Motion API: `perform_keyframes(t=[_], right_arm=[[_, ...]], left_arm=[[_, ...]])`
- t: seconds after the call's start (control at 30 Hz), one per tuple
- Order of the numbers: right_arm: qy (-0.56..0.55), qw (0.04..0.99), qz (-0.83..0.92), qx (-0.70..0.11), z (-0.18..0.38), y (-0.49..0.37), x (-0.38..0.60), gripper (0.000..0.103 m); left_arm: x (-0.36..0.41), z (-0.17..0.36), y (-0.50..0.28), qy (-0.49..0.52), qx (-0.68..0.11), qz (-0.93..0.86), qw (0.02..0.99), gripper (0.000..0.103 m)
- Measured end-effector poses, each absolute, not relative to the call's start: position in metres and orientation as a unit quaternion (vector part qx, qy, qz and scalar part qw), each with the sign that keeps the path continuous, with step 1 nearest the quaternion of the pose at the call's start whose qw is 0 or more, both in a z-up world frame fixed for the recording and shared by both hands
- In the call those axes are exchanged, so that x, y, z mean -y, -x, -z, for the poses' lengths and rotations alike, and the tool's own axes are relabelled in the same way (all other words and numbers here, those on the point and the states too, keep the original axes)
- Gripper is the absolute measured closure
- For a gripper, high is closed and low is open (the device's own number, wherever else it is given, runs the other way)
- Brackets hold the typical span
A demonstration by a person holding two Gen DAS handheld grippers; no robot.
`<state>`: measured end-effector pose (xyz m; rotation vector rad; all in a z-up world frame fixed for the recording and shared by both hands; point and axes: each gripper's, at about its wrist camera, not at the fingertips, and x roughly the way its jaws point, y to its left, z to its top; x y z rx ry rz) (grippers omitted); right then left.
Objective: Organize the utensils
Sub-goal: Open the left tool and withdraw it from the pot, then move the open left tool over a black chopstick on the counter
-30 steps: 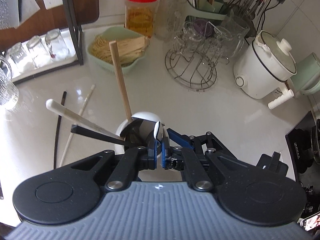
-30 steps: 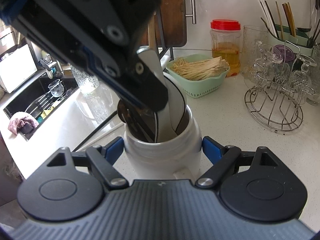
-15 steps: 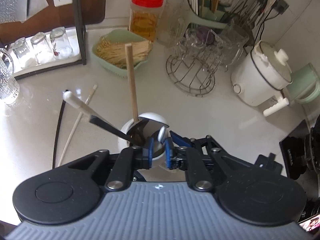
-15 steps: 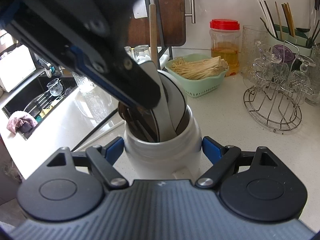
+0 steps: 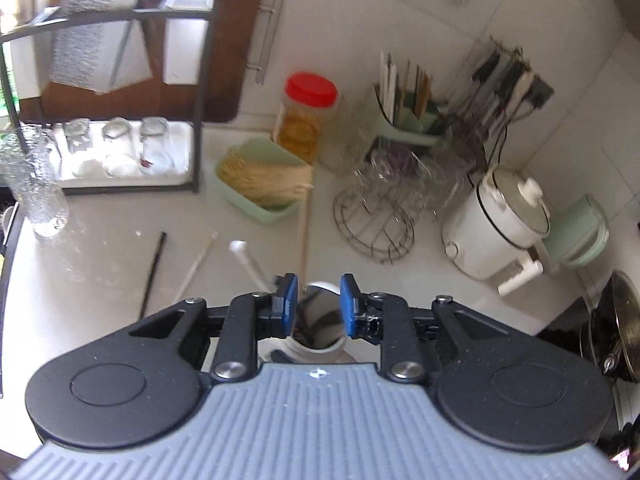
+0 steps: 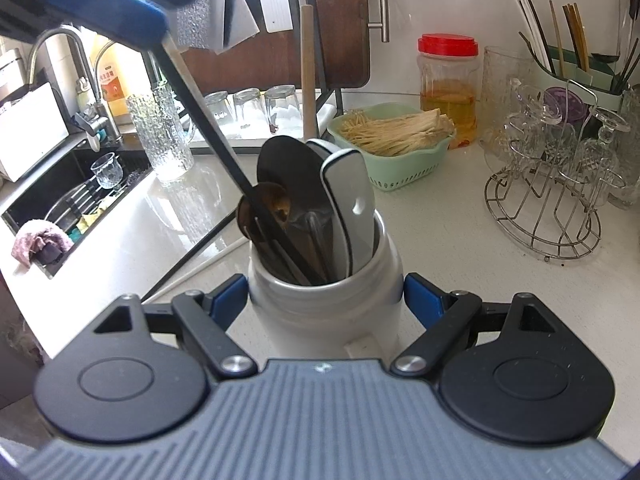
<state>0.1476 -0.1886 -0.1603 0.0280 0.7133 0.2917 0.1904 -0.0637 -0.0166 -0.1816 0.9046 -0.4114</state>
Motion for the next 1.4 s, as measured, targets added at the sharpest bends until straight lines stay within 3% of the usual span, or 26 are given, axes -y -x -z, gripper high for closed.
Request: perform_keyframes(t=[0.3, 0.5, 0.87, 1.4], right_arm=[[-0.018, 0.925, -0.130, -0.356, 0.158, -0.149, 0.185, 0.016], [-0.025, 0.927, -0.115, -0.355, 0.160, -0.152, 0.180, 0.010], [-0.024, 0.929, -0.105, -0.354, 0.160, -0.153, 0.178, 0.010], [0.004, 0.933, -0.065, -0.353, 0.159, -0.159, 0.164, 0.013]], left_arm=[[0.016, 0.025, -0.187, 0.106, -0.423, 0.182, 0.881, 0.076], [0.002, 0.043, -0.196, 0.102, -0.437, 0.178, 0.876, 0.076], [-0.012, 0.075, -0.223, 0.082, -0.461, 0.163, 0.868, 0.056], [-0.031, 0.131, -0.265, 0.052, -0.497, 0.156, 0.852, 0.056]])
